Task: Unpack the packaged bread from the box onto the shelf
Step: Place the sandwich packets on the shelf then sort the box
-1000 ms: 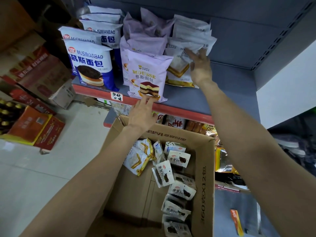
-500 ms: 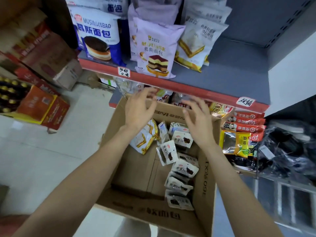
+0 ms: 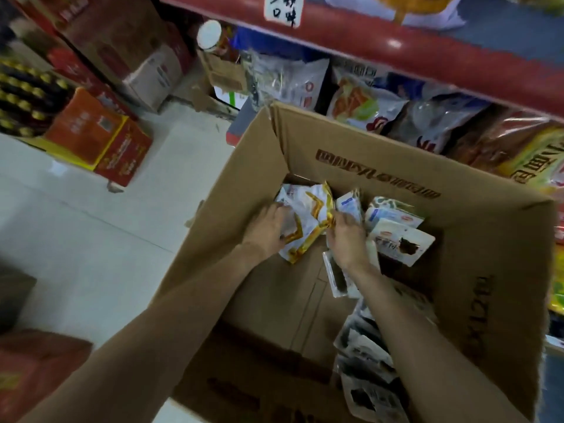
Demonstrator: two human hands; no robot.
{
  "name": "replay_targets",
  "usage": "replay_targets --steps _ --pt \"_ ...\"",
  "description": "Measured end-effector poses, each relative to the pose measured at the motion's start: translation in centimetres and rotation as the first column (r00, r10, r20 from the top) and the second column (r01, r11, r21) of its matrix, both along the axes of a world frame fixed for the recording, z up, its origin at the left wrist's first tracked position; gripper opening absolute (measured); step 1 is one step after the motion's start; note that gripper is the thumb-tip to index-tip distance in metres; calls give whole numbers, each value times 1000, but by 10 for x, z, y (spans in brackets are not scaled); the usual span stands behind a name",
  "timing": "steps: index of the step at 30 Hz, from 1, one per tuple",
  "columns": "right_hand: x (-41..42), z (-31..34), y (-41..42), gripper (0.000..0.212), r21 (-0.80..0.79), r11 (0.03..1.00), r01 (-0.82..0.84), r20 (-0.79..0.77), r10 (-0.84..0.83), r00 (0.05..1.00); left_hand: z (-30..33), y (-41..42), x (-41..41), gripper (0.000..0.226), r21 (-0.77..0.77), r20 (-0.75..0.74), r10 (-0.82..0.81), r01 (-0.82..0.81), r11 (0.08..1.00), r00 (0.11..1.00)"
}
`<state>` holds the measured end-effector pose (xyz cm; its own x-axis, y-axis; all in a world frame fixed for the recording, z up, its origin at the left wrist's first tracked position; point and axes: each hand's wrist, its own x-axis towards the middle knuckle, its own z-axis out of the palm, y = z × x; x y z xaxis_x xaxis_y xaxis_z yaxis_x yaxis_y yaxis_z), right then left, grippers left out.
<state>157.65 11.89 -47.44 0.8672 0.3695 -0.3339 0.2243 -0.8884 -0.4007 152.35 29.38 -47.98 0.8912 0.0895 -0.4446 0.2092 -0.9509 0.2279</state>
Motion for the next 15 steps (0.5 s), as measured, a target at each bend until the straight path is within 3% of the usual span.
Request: replay_targets --steps 2,6,11,15 --pt "13 -27 16 47 -118 992 -38 159 57 986 -21 2 25 81 165 -59 -186 194 967 981" --pt "44 -67 49 48 -154 986 -69 188 97 977 -52 7 54 88 398 -227 -406 464 791 885" --pt "61 -77 67 49 -21 998 64 155 -60 986 -68 18 62 98 491 -309 -493 580 650 814" --pt "60 -71 62 59 -73 997 -20 -33 18 999 -58 18 55 91 442 -341 -575 666 601 744"
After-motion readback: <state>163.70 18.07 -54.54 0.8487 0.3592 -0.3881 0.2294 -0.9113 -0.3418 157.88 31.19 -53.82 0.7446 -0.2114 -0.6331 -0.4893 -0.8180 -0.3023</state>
